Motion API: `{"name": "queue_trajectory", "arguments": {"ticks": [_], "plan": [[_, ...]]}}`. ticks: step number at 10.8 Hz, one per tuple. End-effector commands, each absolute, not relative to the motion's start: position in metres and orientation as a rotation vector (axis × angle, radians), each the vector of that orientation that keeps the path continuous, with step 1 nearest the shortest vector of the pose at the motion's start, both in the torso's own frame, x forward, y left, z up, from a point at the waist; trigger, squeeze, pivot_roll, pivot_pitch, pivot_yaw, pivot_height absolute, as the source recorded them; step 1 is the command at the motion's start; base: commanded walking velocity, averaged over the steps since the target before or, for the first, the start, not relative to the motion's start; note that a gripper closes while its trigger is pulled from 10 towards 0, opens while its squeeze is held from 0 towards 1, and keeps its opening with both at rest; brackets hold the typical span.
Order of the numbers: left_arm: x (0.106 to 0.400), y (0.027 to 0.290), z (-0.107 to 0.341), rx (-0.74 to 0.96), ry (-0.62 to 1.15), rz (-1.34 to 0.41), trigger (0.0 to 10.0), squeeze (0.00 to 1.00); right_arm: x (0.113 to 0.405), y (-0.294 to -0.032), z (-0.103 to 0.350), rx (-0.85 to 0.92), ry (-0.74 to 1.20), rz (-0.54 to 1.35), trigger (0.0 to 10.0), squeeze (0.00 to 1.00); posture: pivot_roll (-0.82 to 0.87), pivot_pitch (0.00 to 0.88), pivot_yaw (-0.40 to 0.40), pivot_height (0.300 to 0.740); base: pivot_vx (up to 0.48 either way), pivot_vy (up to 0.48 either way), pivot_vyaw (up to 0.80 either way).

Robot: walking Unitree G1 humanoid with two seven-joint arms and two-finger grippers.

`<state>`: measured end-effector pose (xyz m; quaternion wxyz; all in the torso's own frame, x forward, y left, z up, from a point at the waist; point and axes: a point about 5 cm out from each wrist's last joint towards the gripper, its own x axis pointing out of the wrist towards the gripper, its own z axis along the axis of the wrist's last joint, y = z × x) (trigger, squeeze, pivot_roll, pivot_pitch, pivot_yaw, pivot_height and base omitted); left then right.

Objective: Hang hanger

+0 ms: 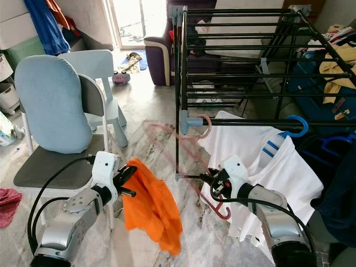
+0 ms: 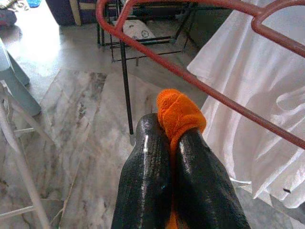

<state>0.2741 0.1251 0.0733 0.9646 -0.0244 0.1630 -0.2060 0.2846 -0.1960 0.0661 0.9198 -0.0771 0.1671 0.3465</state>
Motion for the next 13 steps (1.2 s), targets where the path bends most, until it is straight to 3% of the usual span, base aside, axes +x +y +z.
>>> {"name": "queue_trajectory", "arguments": {"ticks": [1, 7, 8, 9, 10, 13], "plan": [[0.276, 0.126, 0.081, -0.033, 0.302, -0.420, 10.0, 0.00, 0.286, -0.196, 0.066, -0.162, 0.342, 0.711, 0.0, 0.00, -0.12, 0.002, 0.012, 0.740, 0.000, 0.000, 0.00], [0.275, 0.126, 0.080, -0.021, 0.306, -0.414, 10.0, 0.00, 0.289, -0.187, 0.073, -0.081, 0.236, 0.501, 0.0, 0.00, -0.12, 0.006, 0.013, 0.740, 0.000, 0.000, 0.00], [0.275, 0.125, 0.080, -0.021, 0.307, -0.416, 10.0, 0.00, 0.287, -0.184, 0.071, -0.080, 0.243, 0.515, 1.9, 0.00, -0.12, 0.006, 0.015, 0.740, 0.000, 0.000, 0.00], [0.276, 0.125, 0.080, -0.019, 0.308, -0.419, 10.0, 0.00, 0.287, -0.182, 0.068, -0.064, 0.262, 0.530, 10.0, 0.00, -0.12, 0.005, 0.013, 0.740, 0.000, 0.000, 0.00], [0.276, 0.125, 0.080, -0.019, 0.309, -0.419, 10.0, 0.00, 0.287, -0.181, 0.069, -0.050, 0.270, 0.546, 10.0, 1.00, -0.12, 0.005, 0.013, 0.740, 0.000, 0.000, 0.00], [0.274, 0.124, 0.079, -0.020, 0.313, -0.417, 10.0, 0.00, 0.289, -0.186, 0.068, -0.078, 0.286, 0.523, 10.0, 1.00, -0.12, 0.004, 0.007, 0.740, 0.000, 0.000, 0.00]]}}
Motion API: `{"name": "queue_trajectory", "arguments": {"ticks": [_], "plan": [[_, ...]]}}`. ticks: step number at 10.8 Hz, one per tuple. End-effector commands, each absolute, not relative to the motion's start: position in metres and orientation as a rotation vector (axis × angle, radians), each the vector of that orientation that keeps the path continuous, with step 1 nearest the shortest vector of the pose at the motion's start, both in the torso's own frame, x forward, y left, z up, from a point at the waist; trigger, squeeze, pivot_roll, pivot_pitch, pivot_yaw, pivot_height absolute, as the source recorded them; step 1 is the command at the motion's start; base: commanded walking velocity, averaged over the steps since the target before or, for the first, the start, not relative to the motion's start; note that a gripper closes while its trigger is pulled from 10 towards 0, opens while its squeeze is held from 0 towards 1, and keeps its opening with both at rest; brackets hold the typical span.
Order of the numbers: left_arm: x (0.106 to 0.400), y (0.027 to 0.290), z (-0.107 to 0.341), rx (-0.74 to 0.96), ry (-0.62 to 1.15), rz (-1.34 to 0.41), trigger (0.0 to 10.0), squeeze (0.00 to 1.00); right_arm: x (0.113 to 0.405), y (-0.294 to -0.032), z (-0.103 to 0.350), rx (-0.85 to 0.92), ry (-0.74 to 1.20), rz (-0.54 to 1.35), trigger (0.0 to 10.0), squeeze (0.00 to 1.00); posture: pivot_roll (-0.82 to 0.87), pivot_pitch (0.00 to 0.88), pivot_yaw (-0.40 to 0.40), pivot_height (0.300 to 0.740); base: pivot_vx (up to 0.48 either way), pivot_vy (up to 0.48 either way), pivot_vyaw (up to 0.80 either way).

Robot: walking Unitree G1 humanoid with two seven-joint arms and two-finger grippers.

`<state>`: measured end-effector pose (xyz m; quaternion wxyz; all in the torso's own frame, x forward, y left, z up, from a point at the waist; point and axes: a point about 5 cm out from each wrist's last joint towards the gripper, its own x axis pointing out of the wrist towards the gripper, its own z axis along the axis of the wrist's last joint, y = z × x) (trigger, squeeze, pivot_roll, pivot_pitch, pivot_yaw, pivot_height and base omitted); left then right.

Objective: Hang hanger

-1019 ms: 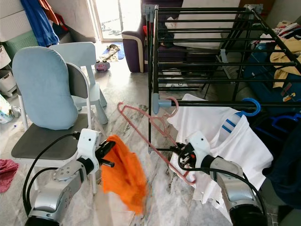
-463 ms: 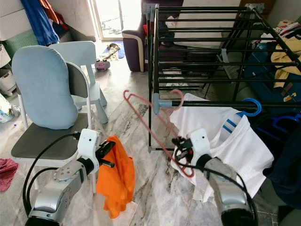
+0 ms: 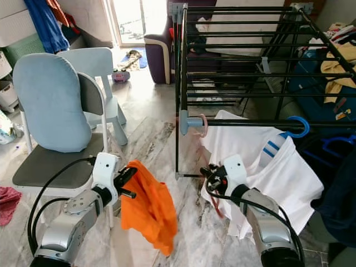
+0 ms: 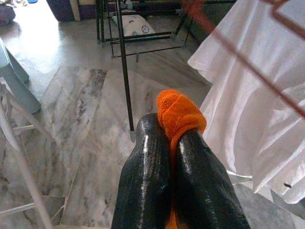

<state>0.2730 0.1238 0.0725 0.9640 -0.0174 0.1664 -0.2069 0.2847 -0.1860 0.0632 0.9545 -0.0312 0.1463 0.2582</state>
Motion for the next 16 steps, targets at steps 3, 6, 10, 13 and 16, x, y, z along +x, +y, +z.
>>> {"name": "queue_trajectory", "arguments": {"ticks": [3, 6, 10, 13, 16], "plan": [[0.274, 0.124, 0.079, -0.018, 0.315, -0.423, 10.0, 0.00, 0.289, -0.188, 0.069, -0.086, 0.292, 0.532, 10.0, 0.82, -0.12, 0.004, 0.007, 0.740, 0.000, 0.000, 0.00], [0.274, 0.122, 0.078, -0.017, 0.321, -0.432, 10.0, 0.00, 0.301, -0.191, 0.072, -0.140, 0.326, 0.547, 10.0, 0.00, -0.12, 0.009, 0.006, 0.740, 0.000, 0.000, 0.00], [0.272, 0.119, 0.077, -0.018, 0.329, -0.435, 10.0, 0.00, 0.308, -0.181, 0.071, -0.160, 0.368, 0.663, 10.0, 0.00, -0.12, 0.013, -0.005, 0.740, 0.000, 0.000, 0.00], [0.271, 0.117, 0.075, -0.020, 0.339, -0.441, 10.0, 0.00, 0.307, -0.188, 0.067, -0.165, 0.398, 0.671, 0.0, 0.00, -0.12, 0.015, -0.008, 0.740, 0.000, 0.000, 0.00], [0.271, 0.117, 0.075, -0.017, 0.341, -0.443, 10.0, 0.00, 0.308, -0.191, 0.065, -0.169, 0.400, 0.637, 0.0, 0.00, -0.12, 0.015, -0.006, 0.740, 0.000, 0.000, 0.00]]}}
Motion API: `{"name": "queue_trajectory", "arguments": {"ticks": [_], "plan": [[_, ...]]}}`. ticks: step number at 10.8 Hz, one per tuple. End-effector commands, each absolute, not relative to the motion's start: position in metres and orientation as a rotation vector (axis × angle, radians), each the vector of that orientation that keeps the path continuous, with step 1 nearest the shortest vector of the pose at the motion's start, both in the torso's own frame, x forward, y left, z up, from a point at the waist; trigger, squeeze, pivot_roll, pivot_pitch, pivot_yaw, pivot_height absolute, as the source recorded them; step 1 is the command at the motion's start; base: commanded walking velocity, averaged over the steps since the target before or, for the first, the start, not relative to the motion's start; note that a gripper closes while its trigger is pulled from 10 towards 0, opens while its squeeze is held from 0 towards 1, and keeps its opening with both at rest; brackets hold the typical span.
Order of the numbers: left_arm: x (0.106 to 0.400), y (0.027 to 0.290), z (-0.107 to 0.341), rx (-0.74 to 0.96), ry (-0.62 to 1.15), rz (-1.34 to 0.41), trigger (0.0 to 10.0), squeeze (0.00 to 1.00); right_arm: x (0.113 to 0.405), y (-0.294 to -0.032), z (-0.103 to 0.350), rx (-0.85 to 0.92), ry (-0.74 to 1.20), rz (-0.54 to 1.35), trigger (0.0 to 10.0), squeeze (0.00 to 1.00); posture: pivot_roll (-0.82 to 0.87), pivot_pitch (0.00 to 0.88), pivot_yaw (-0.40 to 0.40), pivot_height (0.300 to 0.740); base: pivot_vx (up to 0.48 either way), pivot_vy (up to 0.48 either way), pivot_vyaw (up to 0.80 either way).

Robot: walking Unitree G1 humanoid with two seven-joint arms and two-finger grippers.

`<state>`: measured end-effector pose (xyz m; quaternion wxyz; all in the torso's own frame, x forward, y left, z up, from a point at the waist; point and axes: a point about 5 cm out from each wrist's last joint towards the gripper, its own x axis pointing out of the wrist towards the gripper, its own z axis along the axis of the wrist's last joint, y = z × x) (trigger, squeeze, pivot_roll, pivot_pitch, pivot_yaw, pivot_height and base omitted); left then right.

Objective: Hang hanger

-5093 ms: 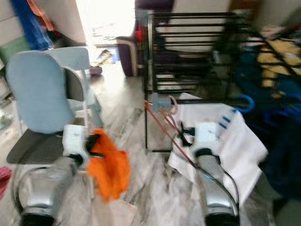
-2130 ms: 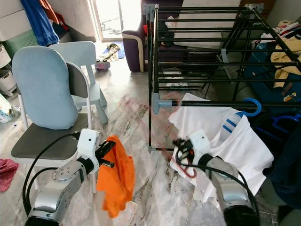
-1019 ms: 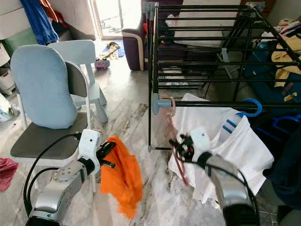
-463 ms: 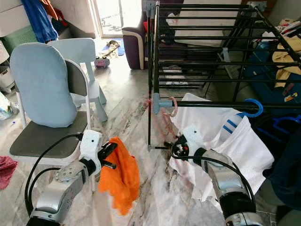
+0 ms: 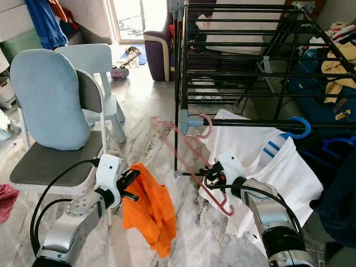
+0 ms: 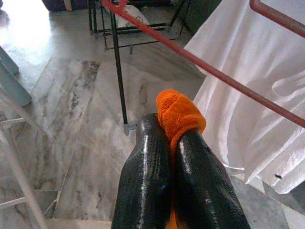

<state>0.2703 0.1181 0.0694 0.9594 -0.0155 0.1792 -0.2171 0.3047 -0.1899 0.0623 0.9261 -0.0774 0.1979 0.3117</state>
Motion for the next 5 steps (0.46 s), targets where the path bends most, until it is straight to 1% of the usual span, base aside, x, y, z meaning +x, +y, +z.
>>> {"name": "queue_trajectory", "arguments": {"ticks": [1, 5], "plan": [[0.2715, 0.1170, 0.0749, -0.016, 0.341, -0.443, 10.0, 0.00, 0.3082, -0.1911, 0.0649, -0.171, 0.396, 0.629, 0.0, 0.00, -0.12, 0.014, -0.005, 0.740, 0.000, 0.000, 0.00], [0.2728, 0.1171, 0.0752, -0.013, 0.341, -0.443, 10.0, 0.00, 0.3104, -0.1925, 0.0668, -0.170, 0.382, 0.627, 0.0, 0.00, -0.12, 0.011, -0.005, 0.740, 0.000, 0.000, 0.00]]}}
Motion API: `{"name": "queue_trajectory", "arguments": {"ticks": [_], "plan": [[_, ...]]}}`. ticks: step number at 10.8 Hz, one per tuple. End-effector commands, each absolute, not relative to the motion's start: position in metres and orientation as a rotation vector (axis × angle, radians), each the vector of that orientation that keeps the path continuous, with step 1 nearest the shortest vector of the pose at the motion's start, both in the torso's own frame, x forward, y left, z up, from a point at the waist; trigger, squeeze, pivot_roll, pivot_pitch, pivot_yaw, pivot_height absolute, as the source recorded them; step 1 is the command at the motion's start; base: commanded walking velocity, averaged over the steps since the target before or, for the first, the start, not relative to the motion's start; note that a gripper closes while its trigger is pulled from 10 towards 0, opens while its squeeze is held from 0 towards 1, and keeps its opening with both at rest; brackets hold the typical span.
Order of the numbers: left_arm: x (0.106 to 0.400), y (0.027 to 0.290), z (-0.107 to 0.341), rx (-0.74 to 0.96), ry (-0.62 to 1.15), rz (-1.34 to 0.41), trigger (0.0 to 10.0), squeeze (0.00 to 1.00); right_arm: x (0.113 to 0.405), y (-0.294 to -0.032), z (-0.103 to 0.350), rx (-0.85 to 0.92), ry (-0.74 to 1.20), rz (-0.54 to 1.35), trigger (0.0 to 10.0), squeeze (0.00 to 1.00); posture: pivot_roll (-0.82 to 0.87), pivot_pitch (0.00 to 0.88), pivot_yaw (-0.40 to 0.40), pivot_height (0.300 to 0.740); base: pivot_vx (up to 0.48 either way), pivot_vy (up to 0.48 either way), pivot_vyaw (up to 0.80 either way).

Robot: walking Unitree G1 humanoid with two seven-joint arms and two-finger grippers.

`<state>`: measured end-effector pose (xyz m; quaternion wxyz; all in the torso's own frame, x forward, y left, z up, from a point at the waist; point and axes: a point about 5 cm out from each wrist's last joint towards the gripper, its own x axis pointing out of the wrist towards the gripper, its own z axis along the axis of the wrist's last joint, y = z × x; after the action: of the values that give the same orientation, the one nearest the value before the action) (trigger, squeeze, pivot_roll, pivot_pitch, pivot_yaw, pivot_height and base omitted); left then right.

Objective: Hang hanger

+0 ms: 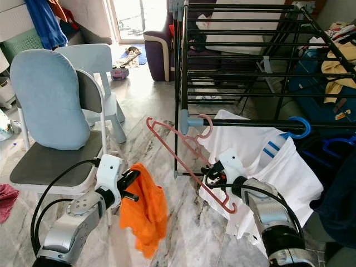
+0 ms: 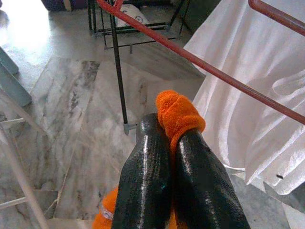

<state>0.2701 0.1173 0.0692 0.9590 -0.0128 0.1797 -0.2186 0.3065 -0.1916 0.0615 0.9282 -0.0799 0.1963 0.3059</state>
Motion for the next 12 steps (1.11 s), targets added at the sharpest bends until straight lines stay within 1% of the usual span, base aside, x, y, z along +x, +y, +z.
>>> {"name": "queue_trajectory", "arguments": {"ticks": [1, 2, 3, 5, 7, 8, 9, 10, 12], "plan": [[0.273, 0.117, 0.075, -0.013, 0.341, -0.443, 10.0, 0.00, 0.311, -0.192, 0.068, -0.168, 0.376, 0.629, 0.0, 0.00, -0.12, 0.012, -0.005, 0.740, 0.000, 0.000, 0.00], [0.273, 0.117, 0.075, -0.012, 0.342, -0.444, 10.0, 0.00, 0.311, -0.189, 0.069, -0.151, 0.368, 0.658, 10.0, 0.00, -0.12, 0.009, -0.005, 0.740, 0.000, 0.000, 0.00], [0.273, 0.117, 0.075, -0.010, 0.342, -0.446, 10.0, 0.00, 0.309, -0.187, 0.069, -0.113, 0.366, 0.689, 10.0, 1.00, -0.12, 0.009, -0.005, 0.740, 0.000, 0.000, 0.00], [0.273, 0.116, 0.075, -0.009, 0.341, -0.449, 10.0, 0.00, 0.310, -0.187, 0.070, -0.136, 0.360, 0.696, 10.0, 1.00, -0.12, 0.004, -0.008, 0.740, 0.000, 0.000, 0.00], [0.273, 0.115, 0.075, -0.010, 0.340, -0.452, 10.0, 0.00, 0.310, -0.188, 0.072, -0.146, 0.360, 0.715, 10.0, 0.00, -0.12, 0.004, -0.008, 0.740, 0.000, 0.000, 0.00], [0.273, 0.115, 0.075, -0.010, 0.340, -0.452, 10.0, 0.00, 0.311, -0.190, 0.073, -0.148, 0.362, 0.716, 10.0, 0.00, -0.12, 0.004, -0.008, 0.740, 0.000, 0.000, 0.00], [0.273, 0.114, 0.075, -0.011, 0.340, -0.452, 10.0, 0.00, 0.313, -0.192, 0.074, -0.152, 0.366, 0.713, 3.4, 0.00, -0.12, 0.004, -0.010, 0.740, 0.000, 0.000, 0.00], [0.273, 0.114, 0.075, -0.012, 0.340, -0.452, 10.0, 0.00, 0.315, -0.192, 0.075, -0.155, 0.363, 0.716, 0.0, 0.00, -0.12, 0.004, -0.010, 0.740, 0.000, 0.000, 0.00], [0.273, 0.114, 0.074, -0.013, 0.341, -0.451, 10.0, 0.00, 0.318, -0.190, 0.078, -0.156, 0.356, 0.726, 0.0, 0.00, -0.12, 0.003, -0.013, 0.740, 0.000, 0.000, 0.00]]}}
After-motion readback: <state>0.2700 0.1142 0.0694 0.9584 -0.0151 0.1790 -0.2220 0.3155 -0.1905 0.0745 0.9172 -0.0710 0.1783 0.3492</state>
